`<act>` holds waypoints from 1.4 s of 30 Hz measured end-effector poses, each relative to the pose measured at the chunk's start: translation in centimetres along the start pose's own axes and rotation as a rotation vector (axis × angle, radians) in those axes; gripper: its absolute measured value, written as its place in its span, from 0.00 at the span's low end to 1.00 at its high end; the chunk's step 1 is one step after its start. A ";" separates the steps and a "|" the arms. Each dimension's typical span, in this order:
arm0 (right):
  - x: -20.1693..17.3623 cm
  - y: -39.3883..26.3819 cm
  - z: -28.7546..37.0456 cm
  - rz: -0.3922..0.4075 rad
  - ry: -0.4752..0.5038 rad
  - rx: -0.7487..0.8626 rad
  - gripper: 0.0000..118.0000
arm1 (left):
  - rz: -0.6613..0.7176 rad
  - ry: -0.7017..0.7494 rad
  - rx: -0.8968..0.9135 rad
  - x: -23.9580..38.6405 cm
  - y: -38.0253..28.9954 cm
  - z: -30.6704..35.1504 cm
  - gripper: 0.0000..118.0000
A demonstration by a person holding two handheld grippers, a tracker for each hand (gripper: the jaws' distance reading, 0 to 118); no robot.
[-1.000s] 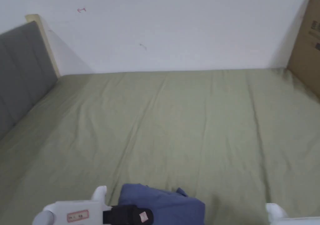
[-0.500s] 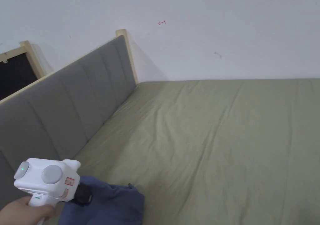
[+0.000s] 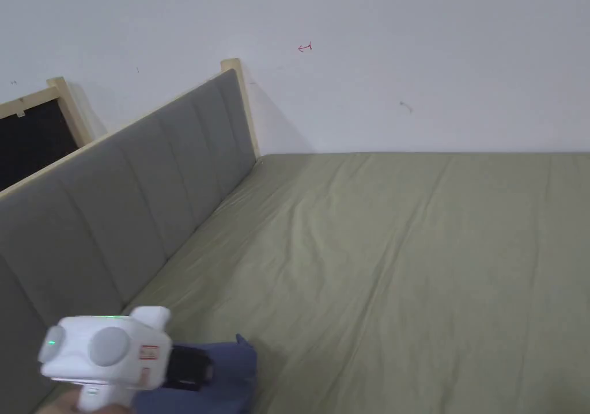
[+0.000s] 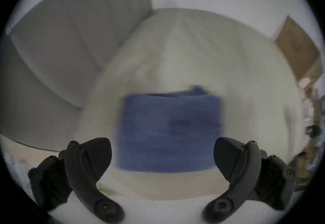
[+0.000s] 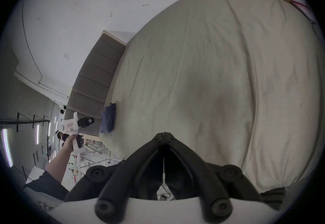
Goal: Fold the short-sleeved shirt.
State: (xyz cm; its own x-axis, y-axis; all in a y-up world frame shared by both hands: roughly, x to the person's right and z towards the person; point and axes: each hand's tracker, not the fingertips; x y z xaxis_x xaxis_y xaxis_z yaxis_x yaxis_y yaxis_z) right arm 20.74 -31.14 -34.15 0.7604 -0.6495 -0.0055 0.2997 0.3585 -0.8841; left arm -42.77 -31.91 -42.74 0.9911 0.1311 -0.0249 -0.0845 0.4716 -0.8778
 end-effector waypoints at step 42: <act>-9.1 -2.4 13.1 0.477 -0.518 1.065 1.00 | -0.152 0.016 1.067 33.6 -8.6 16.3 0.99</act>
State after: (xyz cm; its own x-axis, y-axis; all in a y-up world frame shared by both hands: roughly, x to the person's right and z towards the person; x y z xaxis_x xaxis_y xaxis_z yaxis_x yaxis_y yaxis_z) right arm 20.66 -17.24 -25.87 0.9825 -0.0584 0.1770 0.0653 0.9973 -0.0335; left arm -10.47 -17.39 -28.23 0.9993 -0.0010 0.0365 0.0011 1.0000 -0.0019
